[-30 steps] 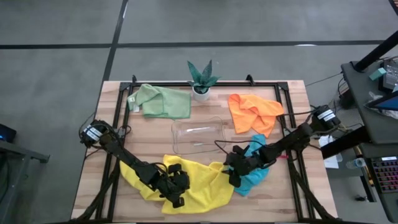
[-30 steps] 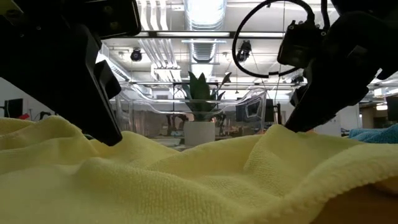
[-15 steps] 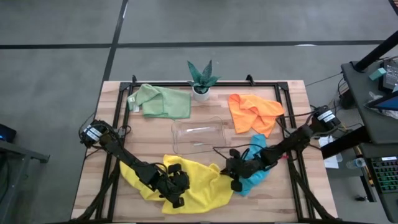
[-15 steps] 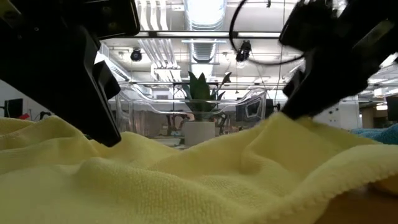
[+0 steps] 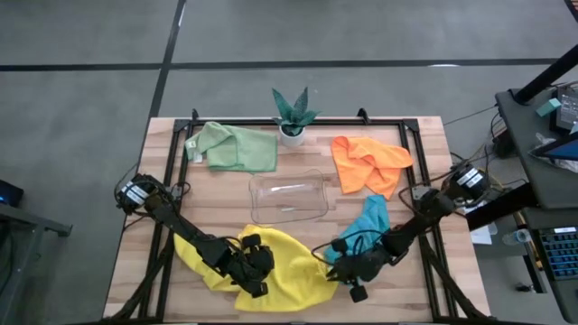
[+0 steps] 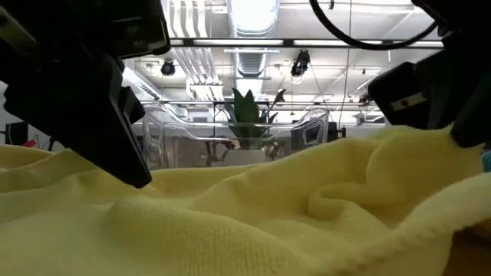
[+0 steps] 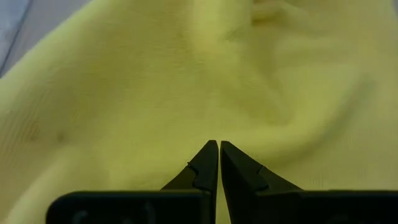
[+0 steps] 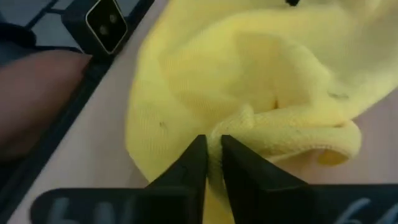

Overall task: Fold microfiber towels
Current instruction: Fold the right yellow microfiber towel

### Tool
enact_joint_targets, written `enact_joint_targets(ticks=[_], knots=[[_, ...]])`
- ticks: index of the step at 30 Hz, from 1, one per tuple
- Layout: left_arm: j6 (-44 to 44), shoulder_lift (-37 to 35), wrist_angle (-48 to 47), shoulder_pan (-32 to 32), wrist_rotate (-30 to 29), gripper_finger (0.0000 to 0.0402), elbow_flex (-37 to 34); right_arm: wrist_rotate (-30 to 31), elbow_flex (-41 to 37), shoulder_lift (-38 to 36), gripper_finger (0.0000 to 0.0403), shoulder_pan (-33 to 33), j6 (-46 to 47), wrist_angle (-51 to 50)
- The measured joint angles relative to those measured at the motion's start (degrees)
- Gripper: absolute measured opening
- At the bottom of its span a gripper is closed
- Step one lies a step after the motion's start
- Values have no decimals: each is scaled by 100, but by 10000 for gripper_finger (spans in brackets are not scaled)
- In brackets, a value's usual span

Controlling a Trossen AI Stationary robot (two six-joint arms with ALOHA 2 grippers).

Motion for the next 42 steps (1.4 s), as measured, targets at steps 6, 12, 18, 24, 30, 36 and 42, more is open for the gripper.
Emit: enact_joint_targets(ticks=[6, 12, 18, 24, 30, 36, 42], knots=[[-1095, 25, -493, -174, 445, 4, -4, -411, 830, 256, 127, 30, 193, -1444], [-1604, 101, -518, -454, 650, 4, 14, 99, 1326, 85, 169, 47, 380, -3156], [-1870, 94, -1125, -546, 883, 4, 34, 806, 1277, -305, 183, 46, 595, -3708], [-1870, 33, -1763, -543, 1033, 4, 28, 1317, 1051, -612, 180, 4, 946, -3786], [-1865, -152, -1889, -535, 982, 4, 13, 1919, 903, -690, 178, -63, 1302, -3718], [-1477, -376, -1866, -535, 409, 4, 175, 2451, 497, -690, 177, -280, 2125, -2699], [-1130, -467, -1423, -533, -434, 4, 156, 2095, 176, -493, 177, -276, 2221, -908]])
